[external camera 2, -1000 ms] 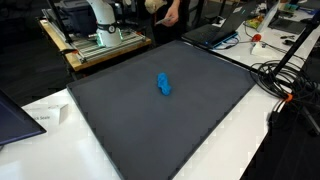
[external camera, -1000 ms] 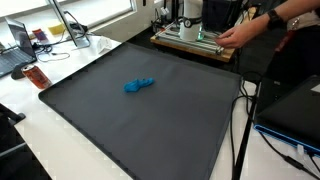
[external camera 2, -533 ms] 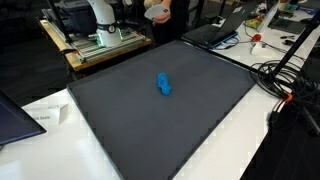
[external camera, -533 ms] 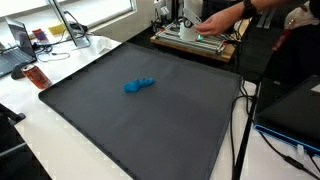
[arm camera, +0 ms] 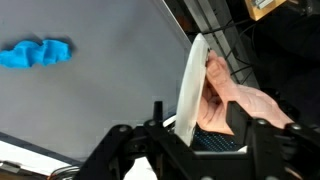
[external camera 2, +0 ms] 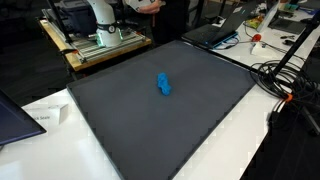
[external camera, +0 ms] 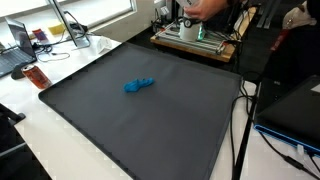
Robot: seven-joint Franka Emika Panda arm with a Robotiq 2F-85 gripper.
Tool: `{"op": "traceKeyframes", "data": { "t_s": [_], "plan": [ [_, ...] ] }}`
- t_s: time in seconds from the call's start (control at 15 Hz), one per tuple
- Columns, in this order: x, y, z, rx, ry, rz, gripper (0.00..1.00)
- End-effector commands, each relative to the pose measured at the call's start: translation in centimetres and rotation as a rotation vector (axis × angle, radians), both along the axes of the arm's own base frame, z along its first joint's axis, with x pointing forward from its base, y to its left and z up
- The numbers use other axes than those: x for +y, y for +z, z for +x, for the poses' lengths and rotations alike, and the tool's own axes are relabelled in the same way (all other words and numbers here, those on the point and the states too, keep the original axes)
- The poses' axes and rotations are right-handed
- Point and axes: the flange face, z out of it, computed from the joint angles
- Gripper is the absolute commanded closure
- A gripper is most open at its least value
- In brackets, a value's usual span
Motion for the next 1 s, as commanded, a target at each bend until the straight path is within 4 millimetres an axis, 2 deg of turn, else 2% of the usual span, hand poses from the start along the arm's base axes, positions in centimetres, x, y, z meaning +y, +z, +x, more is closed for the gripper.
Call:
{"op": "traceKeyframes", "data": {
  "t_s": [0.0,0.33,0.4,0.93],
  "plan": [
    [-0.1,0.19,-1.1,0.011,0.093,0.077,0.62],
    [0.0,-0.13,-1.65,0.036,0.153,0.111,0.97],
    [0.01,-0.16,-1.71,0.039,0.159,0.115,1.0],
    [-0.43,-0.15,-1.88,0.036,0.168,0.13,0.99]
  ]
}}
